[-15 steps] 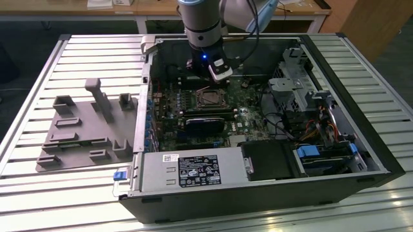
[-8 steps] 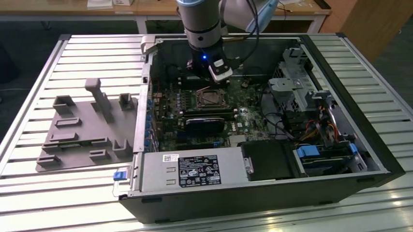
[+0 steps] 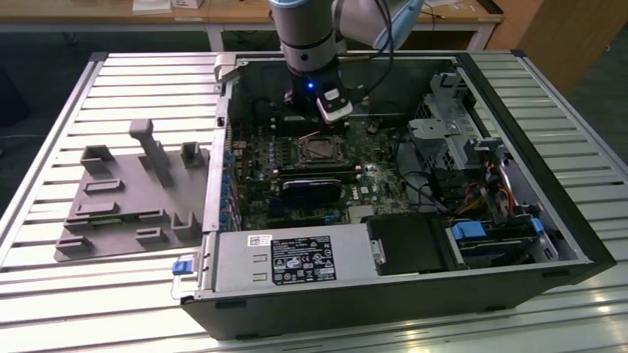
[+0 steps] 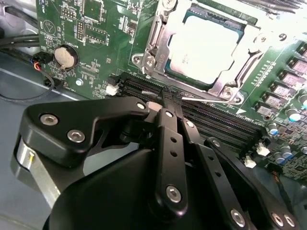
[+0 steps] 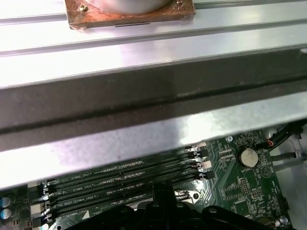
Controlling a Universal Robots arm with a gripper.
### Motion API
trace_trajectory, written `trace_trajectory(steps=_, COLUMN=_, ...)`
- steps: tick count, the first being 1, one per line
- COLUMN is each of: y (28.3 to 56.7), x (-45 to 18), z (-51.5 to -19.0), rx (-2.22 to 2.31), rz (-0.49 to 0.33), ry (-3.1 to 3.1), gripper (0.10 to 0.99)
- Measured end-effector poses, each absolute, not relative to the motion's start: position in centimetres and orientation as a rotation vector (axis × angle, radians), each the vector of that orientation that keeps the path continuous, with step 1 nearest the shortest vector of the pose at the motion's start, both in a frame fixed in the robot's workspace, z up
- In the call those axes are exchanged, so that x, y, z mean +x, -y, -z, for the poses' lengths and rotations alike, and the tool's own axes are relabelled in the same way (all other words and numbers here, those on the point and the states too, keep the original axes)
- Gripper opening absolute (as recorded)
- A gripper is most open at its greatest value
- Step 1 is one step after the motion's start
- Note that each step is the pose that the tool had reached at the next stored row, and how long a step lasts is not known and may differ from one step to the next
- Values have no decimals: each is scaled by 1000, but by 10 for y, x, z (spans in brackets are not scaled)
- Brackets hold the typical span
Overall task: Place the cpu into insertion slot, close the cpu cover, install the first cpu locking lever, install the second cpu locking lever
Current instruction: 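Install the first cpu locking lever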
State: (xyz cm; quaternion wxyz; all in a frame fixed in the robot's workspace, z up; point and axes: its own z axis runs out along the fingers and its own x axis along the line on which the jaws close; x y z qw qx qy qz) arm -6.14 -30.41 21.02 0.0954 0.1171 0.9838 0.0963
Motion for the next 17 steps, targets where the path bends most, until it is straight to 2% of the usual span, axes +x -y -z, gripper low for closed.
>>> trace_trajectory(steps=17, y=296, x=-64, z=-208, rx=428, rz=-277, ry=-2900, gripper=102)
